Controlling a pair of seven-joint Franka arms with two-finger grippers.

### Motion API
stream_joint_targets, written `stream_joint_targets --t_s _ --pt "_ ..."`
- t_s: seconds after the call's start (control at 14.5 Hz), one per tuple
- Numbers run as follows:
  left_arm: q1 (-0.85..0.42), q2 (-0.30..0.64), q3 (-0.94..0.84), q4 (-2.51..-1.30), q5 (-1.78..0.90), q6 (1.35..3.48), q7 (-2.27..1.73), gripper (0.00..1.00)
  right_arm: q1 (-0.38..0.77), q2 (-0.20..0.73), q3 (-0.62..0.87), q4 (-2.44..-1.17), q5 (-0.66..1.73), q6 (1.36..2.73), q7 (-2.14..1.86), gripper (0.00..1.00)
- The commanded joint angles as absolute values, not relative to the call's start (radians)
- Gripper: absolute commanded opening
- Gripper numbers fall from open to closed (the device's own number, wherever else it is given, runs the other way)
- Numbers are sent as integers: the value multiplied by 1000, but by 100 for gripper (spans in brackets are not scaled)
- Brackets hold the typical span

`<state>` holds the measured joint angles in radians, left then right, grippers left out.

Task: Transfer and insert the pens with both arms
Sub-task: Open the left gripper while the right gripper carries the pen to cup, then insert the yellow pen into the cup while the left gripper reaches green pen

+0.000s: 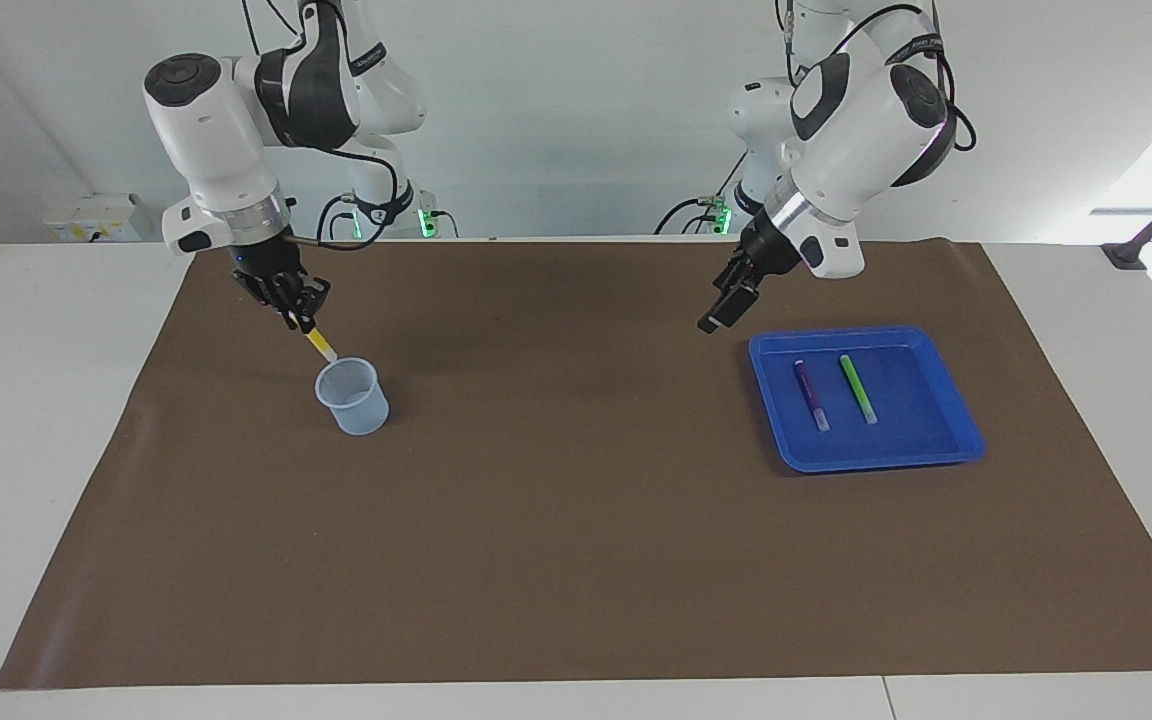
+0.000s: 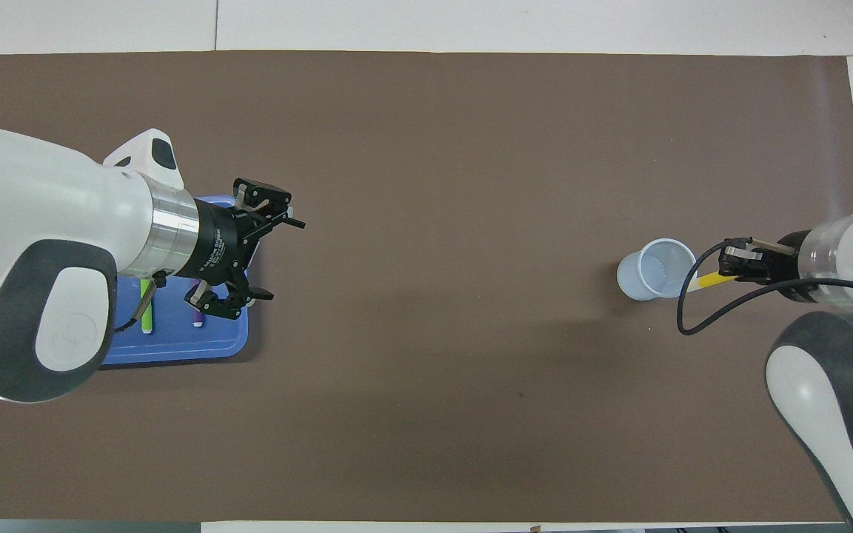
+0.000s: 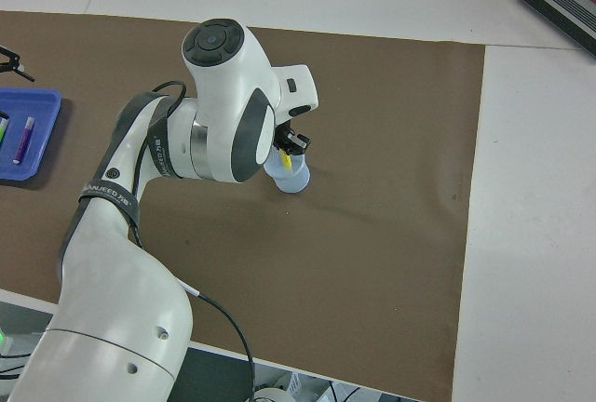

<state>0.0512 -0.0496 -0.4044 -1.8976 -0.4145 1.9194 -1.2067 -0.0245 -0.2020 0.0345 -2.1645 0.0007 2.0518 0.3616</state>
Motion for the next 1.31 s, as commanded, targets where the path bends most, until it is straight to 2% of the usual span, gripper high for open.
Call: stream_joint_targets --t_s 0.0,0.21,0.41,0.76,0.96,1.24 --pt "140 -46 -399 -1887 -361 1853 -920 100 -35 -207 43 -2207 -23 2135 321 0" --pt "219 -34 -399 -1901 -263 1855 -677 100 -35 -192 43 -2207 -23 2167 319 0" --pt "299 20 -399 -1914 -223 1867 -444 100 -34 -178 44 -2217 -23 2195 318 0" --pt "305 139 -399 -1914 42 1997 -195 100 -34 -163 44 -2262 -66 2261 288 0" --pt "310 205 -397 -1930 101 2092 -92 100 -34 -138 44 -2272 -66 2298 284 0" --pt "345 236 -397 -1986 156 2177 -60 100 -32 -112 46 -2273 -66 2327 282 0"
